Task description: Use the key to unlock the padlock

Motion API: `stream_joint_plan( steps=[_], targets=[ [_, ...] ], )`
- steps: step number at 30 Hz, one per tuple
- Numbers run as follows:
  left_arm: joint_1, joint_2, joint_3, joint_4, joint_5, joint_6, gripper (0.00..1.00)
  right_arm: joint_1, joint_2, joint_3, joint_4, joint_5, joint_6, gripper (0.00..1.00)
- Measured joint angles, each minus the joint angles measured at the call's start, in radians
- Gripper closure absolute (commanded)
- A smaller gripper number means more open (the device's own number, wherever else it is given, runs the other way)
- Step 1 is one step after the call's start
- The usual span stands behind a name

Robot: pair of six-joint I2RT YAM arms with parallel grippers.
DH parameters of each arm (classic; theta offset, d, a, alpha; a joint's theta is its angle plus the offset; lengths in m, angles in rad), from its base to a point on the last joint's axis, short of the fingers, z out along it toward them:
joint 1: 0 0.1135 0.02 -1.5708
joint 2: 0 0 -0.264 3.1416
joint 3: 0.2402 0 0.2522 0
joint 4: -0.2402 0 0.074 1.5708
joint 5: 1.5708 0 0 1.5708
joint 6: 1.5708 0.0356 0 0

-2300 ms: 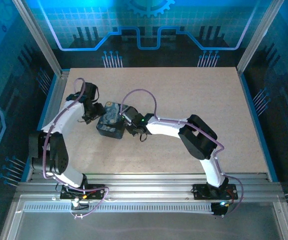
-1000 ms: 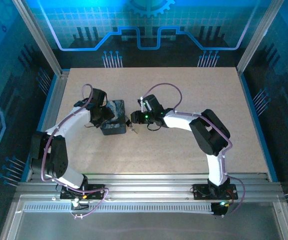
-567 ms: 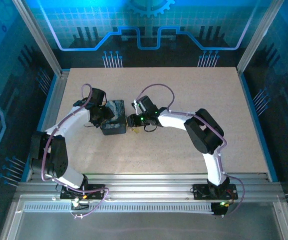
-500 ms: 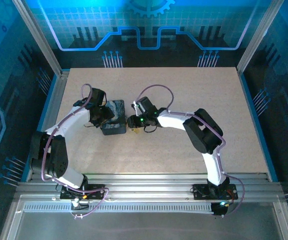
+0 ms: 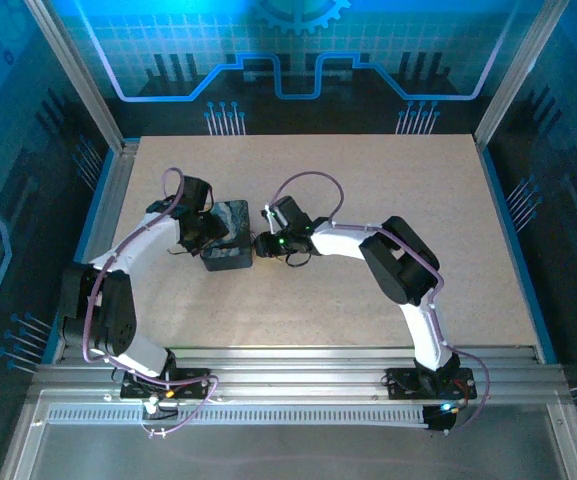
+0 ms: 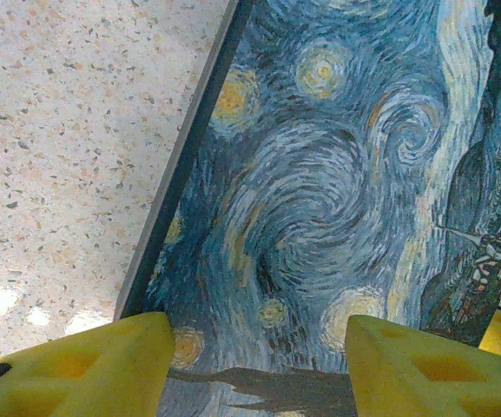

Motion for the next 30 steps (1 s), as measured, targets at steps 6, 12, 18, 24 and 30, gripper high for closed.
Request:
stream_joint_plan(
  steps=[6, 12, 18, 24, 30],
  targets=[
    [0.002, 0.0, 0.0, -0.006, -0.001, 0.0, 0.43, 0.0, 0.013, 0.0, 0.039, -0.005, 0.001, 0.79],
    [0.014, 0.0, 0.0, -0.01, 0.0, 0.002, 0.43, -0.002, 0.015, -0.026, 0.134, -0.023, 0.019, 0.93],
    [0.016, 0.0, -0.002, -0.01, 0.004, 0.005, 0.44, -0.002, -0.023, -0.15, 0.3, -0.013, 0.047, 0.98],
    [0.016, 0.0, -0.008, -0.006, 0.007, 0.023, 0.44, 0.007, -0.056, -0.28, 0.49, 0.038, 0.111, 1.0],
    [0.02, 0.005, -0.008, -0.008, 0.026, 0.061, 0.45, 0.058, -0.062, -0.283, 0.518, 0.195, 0.14, 1.0]
  ],
)
